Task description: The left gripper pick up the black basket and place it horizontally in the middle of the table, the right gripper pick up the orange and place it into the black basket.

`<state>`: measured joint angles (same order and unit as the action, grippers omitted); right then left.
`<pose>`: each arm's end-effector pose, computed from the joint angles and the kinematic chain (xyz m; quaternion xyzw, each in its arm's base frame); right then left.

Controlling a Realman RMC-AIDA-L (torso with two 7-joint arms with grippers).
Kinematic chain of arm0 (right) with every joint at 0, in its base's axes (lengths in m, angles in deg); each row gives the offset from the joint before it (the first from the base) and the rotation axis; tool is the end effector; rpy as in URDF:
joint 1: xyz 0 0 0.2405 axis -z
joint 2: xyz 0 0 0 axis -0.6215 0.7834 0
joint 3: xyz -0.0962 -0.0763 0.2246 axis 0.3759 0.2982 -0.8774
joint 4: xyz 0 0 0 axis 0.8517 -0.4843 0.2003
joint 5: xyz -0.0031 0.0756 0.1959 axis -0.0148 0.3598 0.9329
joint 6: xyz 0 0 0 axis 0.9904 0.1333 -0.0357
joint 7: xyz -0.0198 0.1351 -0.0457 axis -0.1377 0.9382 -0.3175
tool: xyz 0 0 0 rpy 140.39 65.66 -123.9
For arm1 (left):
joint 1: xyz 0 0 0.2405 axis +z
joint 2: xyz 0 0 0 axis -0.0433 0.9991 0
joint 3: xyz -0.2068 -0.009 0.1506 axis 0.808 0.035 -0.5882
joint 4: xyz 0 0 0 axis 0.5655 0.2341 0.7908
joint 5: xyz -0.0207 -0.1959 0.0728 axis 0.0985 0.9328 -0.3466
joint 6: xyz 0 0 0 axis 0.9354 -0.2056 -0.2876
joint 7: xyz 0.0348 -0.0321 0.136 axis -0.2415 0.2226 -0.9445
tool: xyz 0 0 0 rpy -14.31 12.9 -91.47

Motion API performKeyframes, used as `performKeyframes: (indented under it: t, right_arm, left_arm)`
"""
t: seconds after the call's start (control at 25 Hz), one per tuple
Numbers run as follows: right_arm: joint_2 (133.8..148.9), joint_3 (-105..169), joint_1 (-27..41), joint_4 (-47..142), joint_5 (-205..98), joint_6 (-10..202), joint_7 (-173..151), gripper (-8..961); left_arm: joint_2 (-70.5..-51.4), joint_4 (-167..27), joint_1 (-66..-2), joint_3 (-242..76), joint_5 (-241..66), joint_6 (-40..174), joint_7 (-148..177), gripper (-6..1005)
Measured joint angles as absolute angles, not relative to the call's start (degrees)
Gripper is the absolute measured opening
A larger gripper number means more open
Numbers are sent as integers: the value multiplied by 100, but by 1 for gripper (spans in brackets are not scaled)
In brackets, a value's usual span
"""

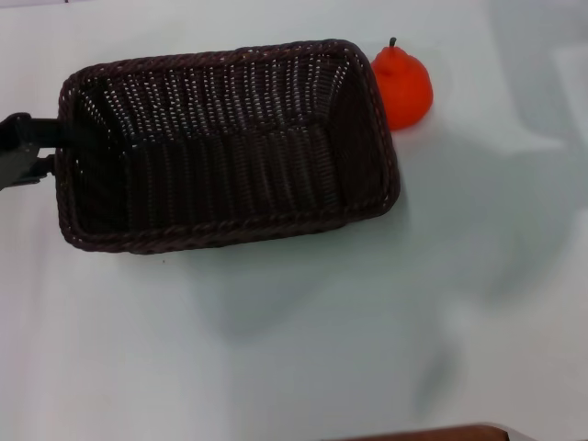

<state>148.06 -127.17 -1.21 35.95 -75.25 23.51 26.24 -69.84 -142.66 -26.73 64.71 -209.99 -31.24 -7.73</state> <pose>0.2916 0.4159 0.0685 -0.3321 -0.5264 -0.5934 0.5104 -0.2781 0.3242 0.0643 -0.6768 -0.6953 -0.1681 0.1738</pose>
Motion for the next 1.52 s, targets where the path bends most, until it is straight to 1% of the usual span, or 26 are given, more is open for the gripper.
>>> performKeyframes:
  t: [0.16,0.28,0.4,0.52,0.64,0.72,0.8,0.88,0.96,1.04,1.08,1.16,1.24,1.32,1.52]
  right_arm:
    - [14777,-12539,-122,3541,-7607,2370,2669,706]
    - [14719,-11988,-101,3317,-7798,2466,2934,705]
    - [14560,-11231,-16,2862,-8287,2631,3663,708]
    - [14340,-10631,52,2349,-9040,2851,4646,730]
    - [14073,-10196,79,1808,-10110,3056,5948,752]
    - [13945,-9982,81,1327,-11126,3139,6886,766]
    - [13872,-9887,73,828,-12321,3200,7904,781]
    - [13851,-9885,44,405,-13340,3171,8672,795]
    - [13807,-9899,-5,-26,-14400,2947,9462,810]
    - [13702,-9900,-104,-351,-15287,2523,10230,824]
    - [13652,-9900,-159,-464,-15612,2325,10535,851]
    - [13563,-9901,-316,-619,-16296,1892,11034,905]
    - [13536,-9904,-497,-694,-16905,1441,11326,959]
    - [13573,-9897,-659,-729,-17446,1122,11481,957]
    - [13759,-9577,-784,-665,-17856,1060,11473,951]
  left_arm:
    - [-6874,-14309,-2631,6570,-20988,-3093,-909,549]
    - [-6757,-14316,-2618,6865,-20789,-3083,-1483,555]
    - [-6679,-14329,-2574,7347,-20235,-3138,-2387,555]
    - [-6739,-14318,-2446,7898,-19359,-3092,-3347,556]
    - [-6971,-14135,-2264,8397,-18190,-2919,-4672,556]
    - [-7018,-13730,-2132,8480,-17392,-2841,-5405,587]
    - [-6984,-13323,-2075,8483,-16891,-2833,-5823,618]
    - [-6957,-12904,-2056,8539,-16467,-2842,-6280,649]
    - [-6968,-12676,-2042,8568,-16171,-2859,-6696,680]
    - [-6988,-12430,-2024,8568,-15818,-2887,-7147,711]
    - [-6994,-12315,-2021,8561,-15689,-2901,-7306,726]
    - [-6993,-12115,-2022,8541,-15454,-2926,-7527,788]
    - [-6988,-12043,-2035,8525,-15360,-2931,-7627,849]
    - [-6986,-12033,-2053,8507,-15348,-2933,-7660,911]
    - [-6980,-12019,-2074,8426,-15336,-2936,-7664,904]
